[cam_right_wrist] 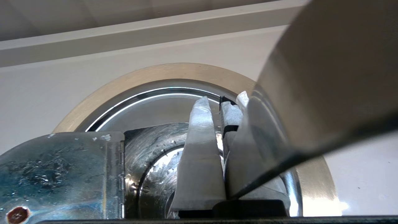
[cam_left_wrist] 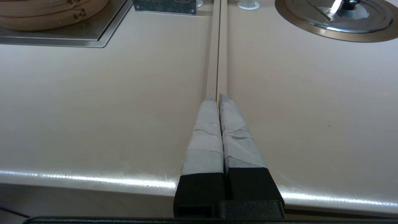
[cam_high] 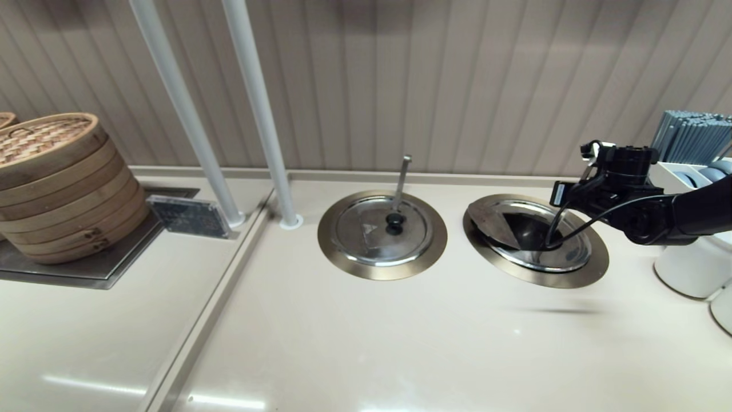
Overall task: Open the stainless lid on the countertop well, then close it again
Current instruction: Stir with a spoon
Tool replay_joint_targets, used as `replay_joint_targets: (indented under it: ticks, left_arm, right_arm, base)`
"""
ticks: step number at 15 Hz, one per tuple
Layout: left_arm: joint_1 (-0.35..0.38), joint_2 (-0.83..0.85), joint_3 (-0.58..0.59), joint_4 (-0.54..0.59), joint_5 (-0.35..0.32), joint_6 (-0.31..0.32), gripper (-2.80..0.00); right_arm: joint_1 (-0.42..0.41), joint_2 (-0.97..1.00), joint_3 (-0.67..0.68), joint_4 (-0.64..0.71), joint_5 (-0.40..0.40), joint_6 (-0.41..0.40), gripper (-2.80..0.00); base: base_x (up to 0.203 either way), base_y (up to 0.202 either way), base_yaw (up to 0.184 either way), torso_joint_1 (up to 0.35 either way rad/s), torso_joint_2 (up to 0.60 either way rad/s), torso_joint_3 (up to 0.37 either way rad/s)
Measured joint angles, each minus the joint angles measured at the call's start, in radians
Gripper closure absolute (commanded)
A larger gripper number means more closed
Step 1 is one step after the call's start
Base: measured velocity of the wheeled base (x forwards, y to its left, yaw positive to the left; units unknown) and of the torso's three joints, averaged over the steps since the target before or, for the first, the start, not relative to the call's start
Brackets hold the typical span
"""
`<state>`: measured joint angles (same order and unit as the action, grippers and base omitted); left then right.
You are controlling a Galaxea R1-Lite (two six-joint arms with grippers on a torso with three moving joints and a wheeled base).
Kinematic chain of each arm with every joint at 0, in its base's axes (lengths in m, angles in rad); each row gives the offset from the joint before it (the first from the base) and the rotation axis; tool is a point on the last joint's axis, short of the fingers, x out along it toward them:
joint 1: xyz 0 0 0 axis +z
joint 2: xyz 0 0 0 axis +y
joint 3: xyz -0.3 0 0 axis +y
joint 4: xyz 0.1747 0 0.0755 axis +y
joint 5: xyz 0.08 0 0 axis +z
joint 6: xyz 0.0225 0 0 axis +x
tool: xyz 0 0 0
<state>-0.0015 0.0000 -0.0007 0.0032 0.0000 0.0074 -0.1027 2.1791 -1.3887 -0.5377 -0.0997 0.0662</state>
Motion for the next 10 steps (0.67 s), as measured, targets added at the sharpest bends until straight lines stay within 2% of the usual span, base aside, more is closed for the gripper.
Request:
replay_joint_targets:
  ticks: [10]
  left_arm:
    - [0.0,0.0,0.0,0.0,0.0,0.0,0.0]
  right_arm:
    - [-0.019,0.144,-0.23,0.06,-0.002,-0.018,0.0]
  base:
    - [0.0,0.0,0.0,0.0,0.0,0.0]
